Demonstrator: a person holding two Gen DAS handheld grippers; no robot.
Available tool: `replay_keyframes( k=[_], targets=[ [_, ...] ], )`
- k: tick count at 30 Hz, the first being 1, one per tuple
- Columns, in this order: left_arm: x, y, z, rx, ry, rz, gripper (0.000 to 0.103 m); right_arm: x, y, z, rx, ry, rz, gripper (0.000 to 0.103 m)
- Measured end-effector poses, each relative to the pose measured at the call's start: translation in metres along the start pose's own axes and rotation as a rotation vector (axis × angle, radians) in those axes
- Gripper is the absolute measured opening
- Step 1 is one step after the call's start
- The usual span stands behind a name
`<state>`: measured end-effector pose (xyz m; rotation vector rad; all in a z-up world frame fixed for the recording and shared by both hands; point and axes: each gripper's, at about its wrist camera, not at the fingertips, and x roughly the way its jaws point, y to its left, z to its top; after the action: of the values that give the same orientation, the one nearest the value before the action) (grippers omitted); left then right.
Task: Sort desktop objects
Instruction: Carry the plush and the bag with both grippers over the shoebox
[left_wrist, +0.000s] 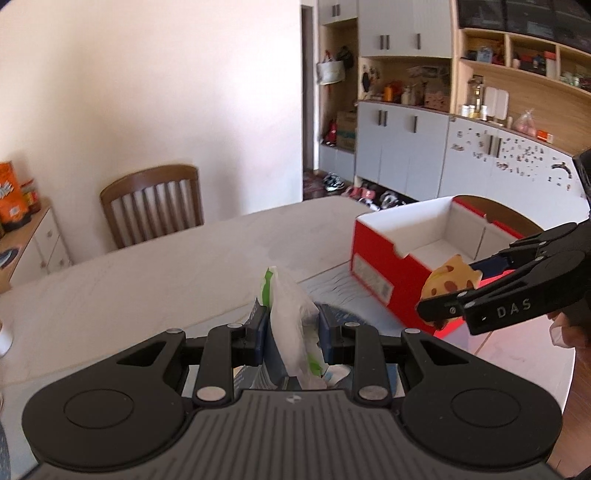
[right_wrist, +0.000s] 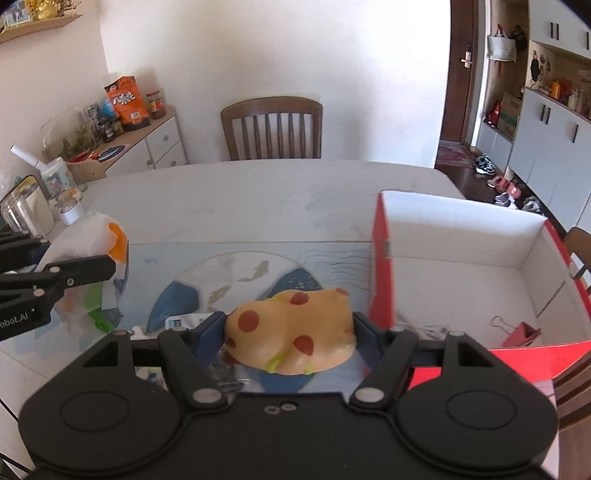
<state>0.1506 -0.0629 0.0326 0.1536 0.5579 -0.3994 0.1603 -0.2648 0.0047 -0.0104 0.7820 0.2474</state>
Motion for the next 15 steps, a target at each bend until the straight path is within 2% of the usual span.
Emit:
replay_keyframes(
  k=[15],
  targets=[
    [0.038, -0.079, 0.054, 0.079, -0.065, -0.073, 0.026, -0.012, -0.067, 0.001, 0.016, -0.028, -0.035, 0.072]
  ],
)
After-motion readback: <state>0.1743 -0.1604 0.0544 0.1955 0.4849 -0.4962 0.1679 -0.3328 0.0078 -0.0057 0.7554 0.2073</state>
